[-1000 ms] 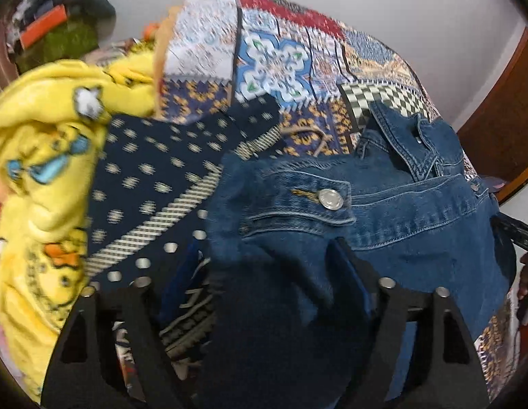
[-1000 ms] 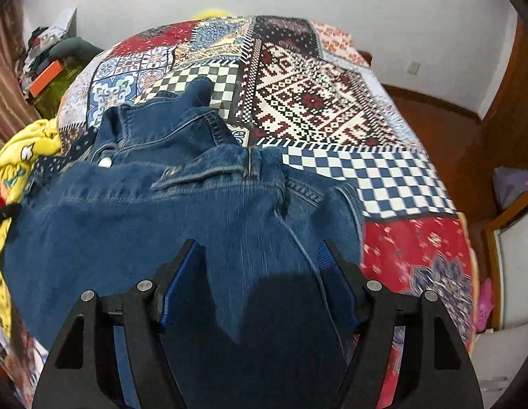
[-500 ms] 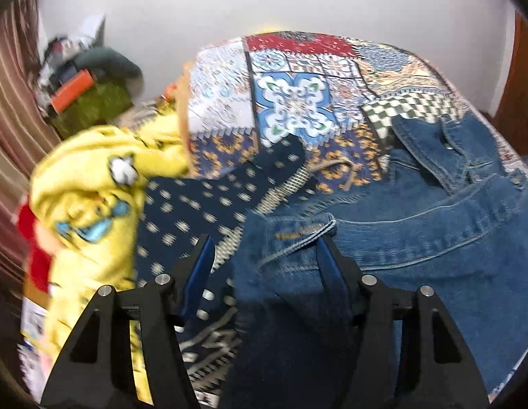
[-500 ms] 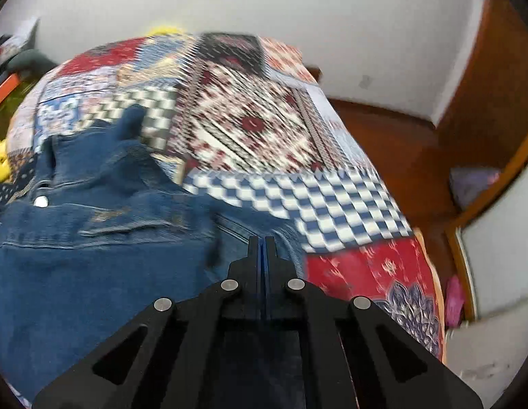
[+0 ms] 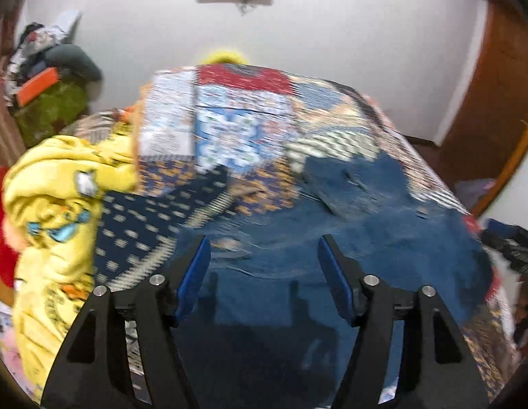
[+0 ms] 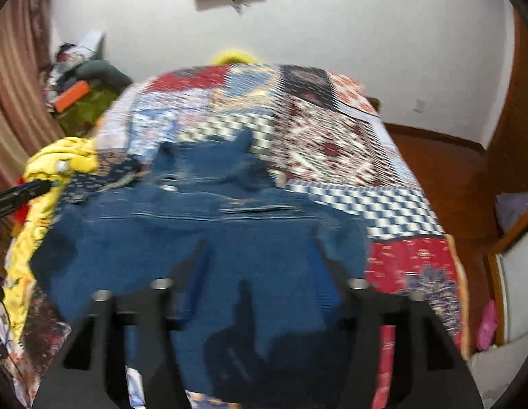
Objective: Fold large clothes
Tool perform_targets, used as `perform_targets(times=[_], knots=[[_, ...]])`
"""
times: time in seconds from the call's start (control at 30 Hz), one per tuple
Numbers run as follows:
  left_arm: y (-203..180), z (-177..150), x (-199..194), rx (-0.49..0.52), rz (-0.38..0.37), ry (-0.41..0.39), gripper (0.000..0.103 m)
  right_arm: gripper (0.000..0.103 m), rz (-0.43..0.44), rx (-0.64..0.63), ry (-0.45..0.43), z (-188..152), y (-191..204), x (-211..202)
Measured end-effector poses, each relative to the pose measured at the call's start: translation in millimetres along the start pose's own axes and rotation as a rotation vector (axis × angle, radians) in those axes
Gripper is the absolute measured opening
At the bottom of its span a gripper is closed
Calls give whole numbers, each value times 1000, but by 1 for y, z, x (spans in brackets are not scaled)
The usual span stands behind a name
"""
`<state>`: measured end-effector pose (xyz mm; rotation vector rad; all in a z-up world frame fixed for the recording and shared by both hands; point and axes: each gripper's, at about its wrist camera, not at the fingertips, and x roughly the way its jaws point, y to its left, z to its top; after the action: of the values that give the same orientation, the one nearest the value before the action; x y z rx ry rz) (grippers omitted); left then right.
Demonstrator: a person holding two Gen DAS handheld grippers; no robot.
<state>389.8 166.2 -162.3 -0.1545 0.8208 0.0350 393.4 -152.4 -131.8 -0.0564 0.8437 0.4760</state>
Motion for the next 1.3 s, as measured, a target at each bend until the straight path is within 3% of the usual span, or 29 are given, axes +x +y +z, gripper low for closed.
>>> perform_targets(times=[0.1,0.23,0.33,0.43,0.53,0.63,0.8,0.87,1.03,1.13,1.2,1.3], knots=[[-26,-16,6,25,-70,46,67,69,66,-36,36,-9,31,13],[-48,-42,25,33,-123,121,67,69,117,-114,117,-24,58,34],[-58,-63,38,48,-114,170,67,69,35,-205,157,-38,65,44],[-63,-76,35,104,-46,137,73,70,-60,-272,184,-49,55,45],[-57,-85,29,122,-34,126,79,84,-78,-239,159,-53,38,29],[-46,-93,17,110,-27,118,80,85,-114,-174,157,-57,14,17],[-19,-102,-1,31,32,112,86,85,-115,-55,174,-68,-22,4],[-2,-107,-6,-13,55,113,86,85,-95,-31,170,-71,-26,-3],[40,-118,-12,-138,97,155,86,85,-157,-32,179,-78,-22,-11],[65,-126,-16,-223,151,164,86,85,-152,-28,176,-81,-20,-18],[81,-134,-19,-303,137,175,86,85,-150,-37,166,-80,-17,-22],[98,-146,-23,-442,38,178,86,85,-149,-57,143,-78,-11,-29]])
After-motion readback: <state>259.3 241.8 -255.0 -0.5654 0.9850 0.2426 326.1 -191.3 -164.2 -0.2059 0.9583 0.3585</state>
